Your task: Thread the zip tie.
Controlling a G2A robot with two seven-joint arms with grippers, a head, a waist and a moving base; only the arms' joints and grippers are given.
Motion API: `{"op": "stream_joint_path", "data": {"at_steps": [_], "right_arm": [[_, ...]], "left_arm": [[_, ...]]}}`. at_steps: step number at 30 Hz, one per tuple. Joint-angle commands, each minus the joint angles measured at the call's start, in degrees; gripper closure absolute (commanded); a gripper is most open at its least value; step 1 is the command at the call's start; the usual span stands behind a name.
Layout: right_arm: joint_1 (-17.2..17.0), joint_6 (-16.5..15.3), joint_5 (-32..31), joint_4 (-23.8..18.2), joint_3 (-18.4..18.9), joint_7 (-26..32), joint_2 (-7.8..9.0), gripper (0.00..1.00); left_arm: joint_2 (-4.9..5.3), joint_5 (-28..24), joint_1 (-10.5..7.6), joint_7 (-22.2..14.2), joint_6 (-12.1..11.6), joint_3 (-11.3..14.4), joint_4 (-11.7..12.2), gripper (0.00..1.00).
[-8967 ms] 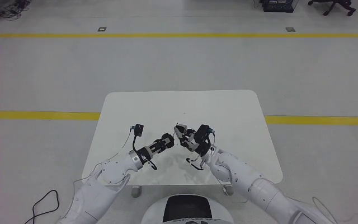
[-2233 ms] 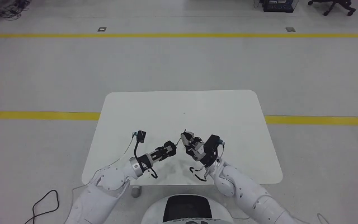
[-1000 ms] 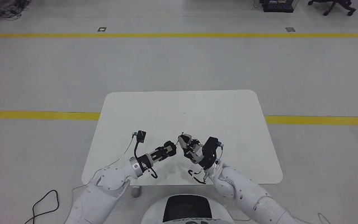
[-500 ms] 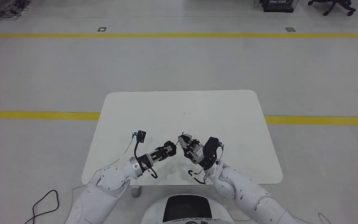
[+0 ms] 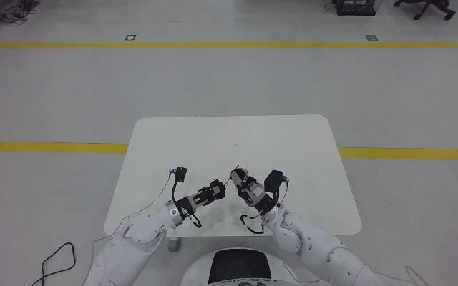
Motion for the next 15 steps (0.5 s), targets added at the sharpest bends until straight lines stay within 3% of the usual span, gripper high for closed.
{"op": "stream_joint_path", "data": {"at_steps": [1, 15], "right_arm": [[0.66, 0.0, 1.75, 0.21, -0.95, 0.33, 0.3, 1.0], [5.17, 0.0, 12.3, -0.83, -8.41, -0.16, 2.62, 1.0]], "left_arm": [[0.0, 0.0, 0.0, 0.0, 0.0, 0.0, 0.0, 1.0], [0.0, 0.0, 0.0, 0.0, 0.0, 0.0, 0.0, 1.0]]}}
